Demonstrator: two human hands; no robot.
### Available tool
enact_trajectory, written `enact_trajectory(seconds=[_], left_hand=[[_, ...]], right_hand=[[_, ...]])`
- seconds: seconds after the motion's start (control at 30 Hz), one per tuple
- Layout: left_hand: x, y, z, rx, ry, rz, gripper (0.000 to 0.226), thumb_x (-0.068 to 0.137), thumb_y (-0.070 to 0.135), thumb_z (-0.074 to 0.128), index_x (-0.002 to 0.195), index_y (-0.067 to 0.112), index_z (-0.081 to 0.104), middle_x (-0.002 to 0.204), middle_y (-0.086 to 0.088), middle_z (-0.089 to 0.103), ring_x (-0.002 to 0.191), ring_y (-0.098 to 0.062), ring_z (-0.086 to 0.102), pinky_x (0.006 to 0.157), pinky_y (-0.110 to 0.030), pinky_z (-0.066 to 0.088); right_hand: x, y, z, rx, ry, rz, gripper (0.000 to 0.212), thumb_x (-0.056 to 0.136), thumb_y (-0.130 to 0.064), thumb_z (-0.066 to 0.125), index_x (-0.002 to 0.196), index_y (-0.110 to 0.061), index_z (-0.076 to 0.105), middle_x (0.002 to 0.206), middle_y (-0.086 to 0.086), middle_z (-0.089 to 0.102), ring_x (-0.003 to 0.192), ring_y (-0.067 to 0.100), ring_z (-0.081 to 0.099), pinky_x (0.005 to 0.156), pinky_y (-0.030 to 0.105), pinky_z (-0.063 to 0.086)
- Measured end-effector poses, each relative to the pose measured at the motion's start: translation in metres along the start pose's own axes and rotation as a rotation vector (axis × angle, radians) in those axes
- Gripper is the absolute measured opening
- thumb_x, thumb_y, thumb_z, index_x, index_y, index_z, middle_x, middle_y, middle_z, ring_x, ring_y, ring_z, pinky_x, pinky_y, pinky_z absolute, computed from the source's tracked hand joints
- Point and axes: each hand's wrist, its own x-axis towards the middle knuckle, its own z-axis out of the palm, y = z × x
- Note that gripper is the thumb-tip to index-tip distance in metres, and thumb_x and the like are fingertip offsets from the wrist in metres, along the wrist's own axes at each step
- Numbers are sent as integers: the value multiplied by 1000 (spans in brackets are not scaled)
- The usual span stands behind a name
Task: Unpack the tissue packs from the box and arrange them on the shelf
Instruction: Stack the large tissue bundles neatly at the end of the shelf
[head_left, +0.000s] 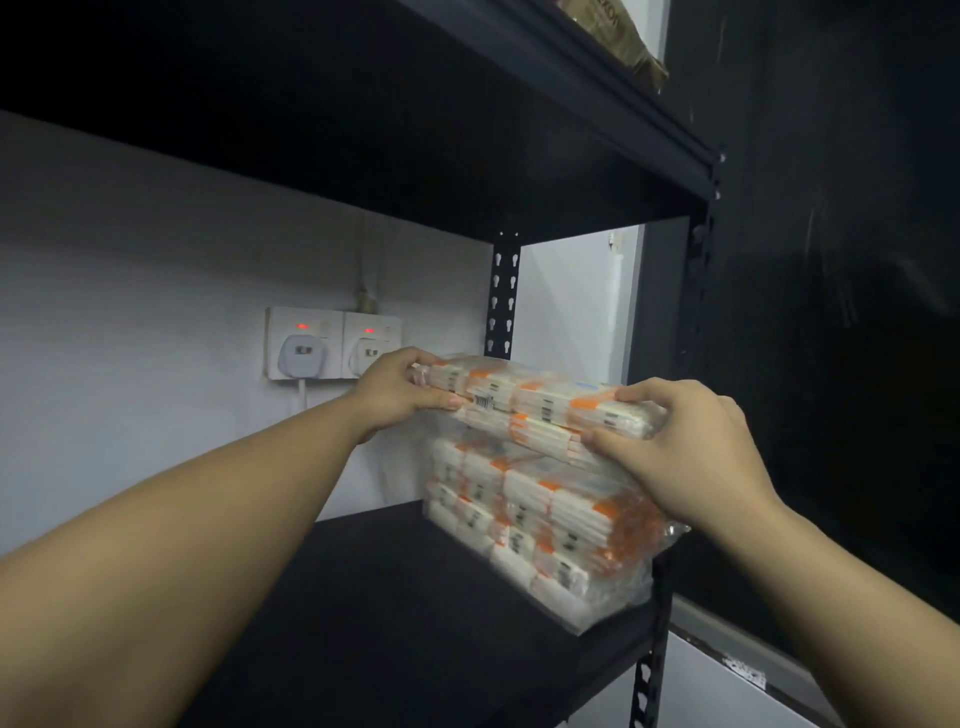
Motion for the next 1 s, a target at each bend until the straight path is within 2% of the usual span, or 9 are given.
enact_trajectory(seconds=[0.07, 0.17, 0.27, 0.43, 0.73, 0.8, 0.9, 0.93, 1.0], left_hand=[[9, -6, 6, -11, -23, -12, 56, 72, 13, 94, 121, 14, 67, 107, -3, 72, 99, -16, 70, 76, -22, 52], [15, -19, 13, -16, -58, -34, 56, 73, 13, 93, 122, 16, 67, 109, 1, 70, 98, -10, 68, 73, -18, 49], [17, -35, 19, -16, -75, -56, 56, 72, 16, 94, 121, 19, 67, 114, 0, 69, 104, -12, 67, 79, -22, 52], [20, -55, 25, -110, -84, -83, 57, 71, 14, 94, 121, 17, 67, 117, -5, 74, 110, -19, 72, 99, -39, 58], [14, -53, 33, -153, -76, -89, 59, 71, 14, 94, 123, 17, 65, 116, -5, 74, 105, -17, 74, 96, -38, 60], [11, -52, 35, -128, -73, -96, 62, 72, 16, 93, 126, 17, 64, 117, -2, 72, 107, -16, 72, 91, -31, 60], [5, -49, 36, -34, -47, -88, 72, 74, 23, 93, 138, 19, 60, 123, 1, 66, 105, -6, 65, 76, -14, 51], [3, -49, 34, -5, -36, -97, 80, 74, 26, 93, 144, 19, 55, 126, 0, 64, 107, -7, 64, 76, -14, 49], [-2, -48, 28, 47, -22, -127, 99, 71, 34, 94, 153, 17, 42, 135, -4, 60, 115, -17, 63, 86, -21, 49]], right_hand=[[4, 3, 6, -36, -27, 5, 59, 72, -67, 79, 121, -35, 71, 122, -5, 66, 119, 27, 49, 88, 41, 48], [5, 3, 16, -79, -64, 25, 60, 74, -68, 77, 124, -35, 70, 123, -5, 64, 118, 25, 49, 90, 42, 51], [2, 1, 24, -129, -100, 47, 62, 77, -68, 75, 128, -35, 66, 127, -5, 61, 120, 23, 45, 93, 41, 49], [-3, 6, 31, -174, -106, 39, 64, 78, -73, 69, 131, -39, 62, 130, -5, 58, 113, 17, 42, 92, 39, 48], [-11, 13, 31, -164, -83, 30, 65, 76, -77, 66, 131, -43, 61, 130, -7, 56, 120, 20, 43, 91, 39, 49], [-11, 12, 29, -181, -109, 40, 68, 75, -78, 65, 133, -42, 60, 133, -6, 56, 122, 23, 44, 92, 40, 49], [-13, 9, 25, -188, -150, 46, 73, 76, -77, 65, 139, -42, 56, 139, -4, 54, 127, 27, 42, 97, 43, 47], [-14, 9, 23, -184, -161, 43, 75, 76, -78, 65, 141, -42, 54, 142, -4, 53, 128, 28, 42, 100, 44, 47], [-16, 7, 21, -176, -178, 43, 83, 75, -79, 64, 147, -41, 48, 148, -3, 49, 134, 29, 39, 105, 48, 44]])
